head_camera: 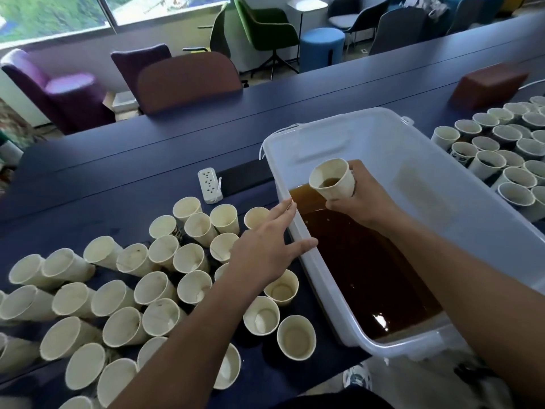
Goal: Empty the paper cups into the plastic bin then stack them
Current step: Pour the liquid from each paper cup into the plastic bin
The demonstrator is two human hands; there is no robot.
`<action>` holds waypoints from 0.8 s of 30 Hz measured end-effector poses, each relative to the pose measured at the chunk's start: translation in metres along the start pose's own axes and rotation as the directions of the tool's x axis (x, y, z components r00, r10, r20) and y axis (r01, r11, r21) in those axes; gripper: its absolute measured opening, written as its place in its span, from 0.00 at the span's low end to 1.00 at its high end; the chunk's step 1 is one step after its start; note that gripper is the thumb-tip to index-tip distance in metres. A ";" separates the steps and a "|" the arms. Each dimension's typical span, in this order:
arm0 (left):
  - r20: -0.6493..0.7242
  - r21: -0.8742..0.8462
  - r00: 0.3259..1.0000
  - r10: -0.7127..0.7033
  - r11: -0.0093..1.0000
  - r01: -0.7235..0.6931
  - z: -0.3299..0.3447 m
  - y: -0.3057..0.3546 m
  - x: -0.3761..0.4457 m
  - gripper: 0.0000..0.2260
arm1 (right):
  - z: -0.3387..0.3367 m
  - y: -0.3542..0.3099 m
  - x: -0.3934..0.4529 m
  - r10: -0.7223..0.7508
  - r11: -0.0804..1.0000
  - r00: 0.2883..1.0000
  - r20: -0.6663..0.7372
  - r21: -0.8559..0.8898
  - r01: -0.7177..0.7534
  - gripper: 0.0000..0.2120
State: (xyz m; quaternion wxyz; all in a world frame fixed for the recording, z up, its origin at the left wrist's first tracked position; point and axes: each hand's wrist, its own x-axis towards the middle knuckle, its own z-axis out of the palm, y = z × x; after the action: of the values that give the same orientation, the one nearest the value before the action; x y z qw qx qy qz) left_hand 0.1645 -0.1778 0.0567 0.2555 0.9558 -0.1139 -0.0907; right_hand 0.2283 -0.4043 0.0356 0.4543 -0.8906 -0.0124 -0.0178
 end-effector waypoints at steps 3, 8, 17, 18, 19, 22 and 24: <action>0.015 0.009 1.000 -0.009 1.000 0.009 0.001 0.000 0.001 0.37 | 0.001 0.002 -0.001 0.008 1.000 1.000 0.023 -0.026 -0.008 0.32; 0.022 -0.009 0.999 -0.023 1.000 0.024 0.001 -0.001 0.001 0.37 | -0.001 0.005 -0.004 0.012 0.991 0.999 0.042 -0.132 -0.006 0.30; 0.028 0.003 0.999 -0.020 1.000 0.020 0.001 -0.001 0.001 0.37 | 0.001 0.015 0.000 -0.053 0.961 0.997 0.048 -0.269 0.064 0.32; 0.028 0.003 0.999 -0.018 1.000 0.018 0.001 -0.001 0.001 0.37 | 0.002 0.016 0.000 -0.059 0.956 0.997 0.049 -0.284 0.071 0.32; 0.029 0.001 0.999 -0.018 1.000 0.018 0.001 0.000 0.001 0.37 | 0.002 0.017 0.001 -0.067 0.952 0.997 0.048 -0.297 0.079 0.32; 0.030 0.010 0.999 -0.019 1.000 0.018 0.001 0.001 0.001 0.36 | 0.003 0.019 0.001 -0.090 0.935 0.995 0.052 -0.340 0.103 0.33; 0.031 0.011 0.999 -0.019 1.000 0.019 0.002 0.001 0.001 0.36 | 0.003 0.019 0.001 -0.112 0.918 0.992 0.055 -0.378 0.125 0.33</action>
State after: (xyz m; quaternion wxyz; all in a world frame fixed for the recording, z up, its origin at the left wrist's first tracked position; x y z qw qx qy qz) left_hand 0.1649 -0.1798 0.0558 0.2477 0.9566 -0.1092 -0.1074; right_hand 0.2303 -0.4130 0.0181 0.2709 -0.9595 -0.0698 -0.0329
